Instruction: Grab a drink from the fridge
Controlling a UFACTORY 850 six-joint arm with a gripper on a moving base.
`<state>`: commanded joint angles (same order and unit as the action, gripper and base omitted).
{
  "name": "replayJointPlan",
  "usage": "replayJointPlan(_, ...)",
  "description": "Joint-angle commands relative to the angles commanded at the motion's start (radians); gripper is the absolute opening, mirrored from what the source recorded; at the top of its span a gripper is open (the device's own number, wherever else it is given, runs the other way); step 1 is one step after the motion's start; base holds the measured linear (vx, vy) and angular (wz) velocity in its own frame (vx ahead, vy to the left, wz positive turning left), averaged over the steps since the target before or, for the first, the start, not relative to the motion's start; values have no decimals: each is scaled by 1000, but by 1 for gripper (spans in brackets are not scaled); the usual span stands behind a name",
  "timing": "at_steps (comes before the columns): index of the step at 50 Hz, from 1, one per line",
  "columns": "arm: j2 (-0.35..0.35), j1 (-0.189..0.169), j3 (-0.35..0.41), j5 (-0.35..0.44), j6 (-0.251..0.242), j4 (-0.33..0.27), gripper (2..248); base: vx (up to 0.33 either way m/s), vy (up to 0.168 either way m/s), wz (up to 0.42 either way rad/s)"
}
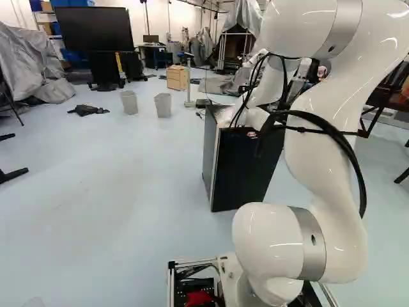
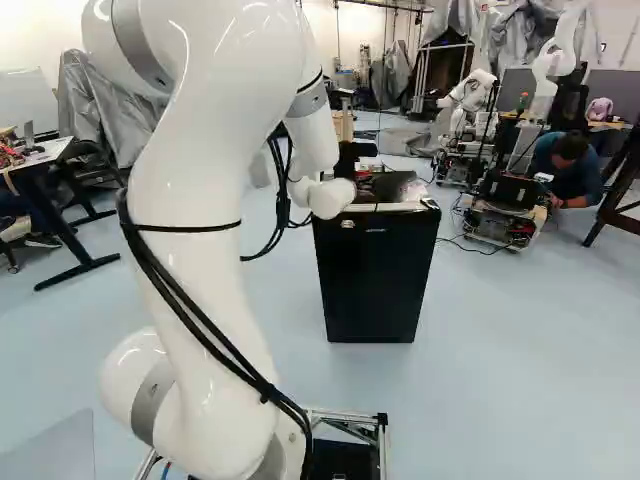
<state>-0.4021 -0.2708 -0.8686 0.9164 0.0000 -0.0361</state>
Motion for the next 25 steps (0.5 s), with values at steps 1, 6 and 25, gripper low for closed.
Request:
replayJointPlan(1,2,0,0,0,0,0,98,0,0,0)
replayJointPlan(6,12,0,0,0,0,0,98,0,0,0)
replayJointPlan(25,29,1,1,0,0,0,98,0,0,0)
